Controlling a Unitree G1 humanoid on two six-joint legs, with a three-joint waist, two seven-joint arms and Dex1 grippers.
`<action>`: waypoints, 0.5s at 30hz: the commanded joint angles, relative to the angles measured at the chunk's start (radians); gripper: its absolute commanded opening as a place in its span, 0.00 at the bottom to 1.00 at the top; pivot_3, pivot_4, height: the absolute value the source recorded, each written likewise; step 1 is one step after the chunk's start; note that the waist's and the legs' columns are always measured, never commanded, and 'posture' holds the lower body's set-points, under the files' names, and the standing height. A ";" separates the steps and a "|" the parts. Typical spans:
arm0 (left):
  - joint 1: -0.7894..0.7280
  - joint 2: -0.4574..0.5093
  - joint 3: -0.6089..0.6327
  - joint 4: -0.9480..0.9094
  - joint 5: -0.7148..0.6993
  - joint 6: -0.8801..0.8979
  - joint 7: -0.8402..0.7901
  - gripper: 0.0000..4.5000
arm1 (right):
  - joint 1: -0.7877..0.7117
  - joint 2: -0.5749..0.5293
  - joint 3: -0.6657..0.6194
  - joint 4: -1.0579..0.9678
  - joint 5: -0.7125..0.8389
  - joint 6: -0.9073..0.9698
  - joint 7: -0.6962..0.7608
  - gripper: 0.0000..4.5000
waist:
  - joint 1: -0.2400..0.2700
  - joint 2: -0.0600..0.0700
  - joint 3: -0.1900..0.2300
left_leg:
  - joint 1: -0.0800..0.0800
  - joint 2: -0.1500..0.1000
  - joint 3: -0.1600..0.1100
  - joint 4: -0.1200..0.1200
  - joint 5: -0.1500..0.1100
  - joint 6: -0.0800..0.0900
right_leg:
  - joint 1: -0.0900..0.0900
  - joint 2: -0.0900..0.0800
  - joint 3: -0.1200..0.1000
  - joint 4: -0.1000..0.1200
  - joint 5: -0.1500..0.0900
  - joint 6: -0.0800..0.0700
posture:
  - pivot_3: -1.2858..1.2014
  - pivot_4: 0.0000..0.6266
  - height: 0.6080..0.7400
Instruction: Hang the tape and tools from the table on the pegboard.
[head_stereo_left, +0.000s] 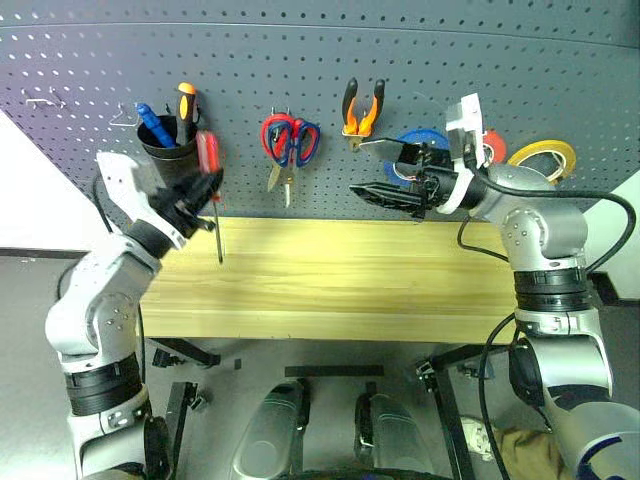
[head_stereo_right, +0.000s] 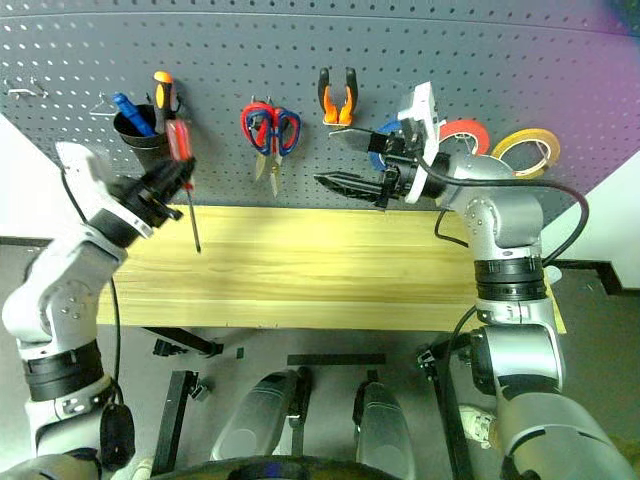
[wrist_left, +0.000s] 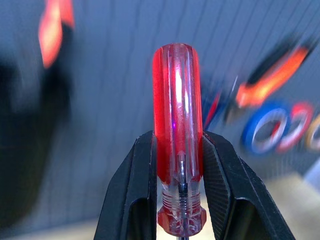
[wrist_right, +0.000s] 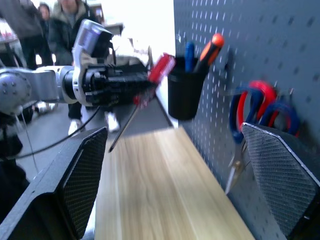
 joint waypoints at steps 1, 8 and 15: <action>-0.102 0.008 0.044 0.026 -0.052 -0.098 -0.001 0.20 | -0.014 -0.009 -0.042 -0.042 0.047 0.012 -0.022 1.00 | 0.010 -0.001 -0.011 | 0.000 0.000 0.000 0.000 0.001 -0.001 | 0.000 0.001 0.000 0.000 0.000 0.000 | 0.59 0.08 0.95; -0.287 0.010 0.011 0.211 0.031 -0.293 0.028 0.20 | -0.058 0.008 -0.100 -0.060 0.126 0.032 -0.089 1.00 | 0.017 -0.003 -0.048 | 0.001 0.000 0.002 0.001 0.001 0.000 | 0.001 0.004 0.001 0.000 0.001 0.000 | 0.58 0.02 0.95; -0.456 0.021 -0.052 0.623 0.238 -0.611 0.057 0.20 | -0.028 0.009 -0.108 -0.114 0.169 0.054 -0.147 1.00 | 0.016 -0.005 -0.074 | 0.004 0.000 0.002 0.001 -0.003 0.006 | 0.005 0.004 0.001 0.000 0.001 0.001 | 0.57 0.04 0.95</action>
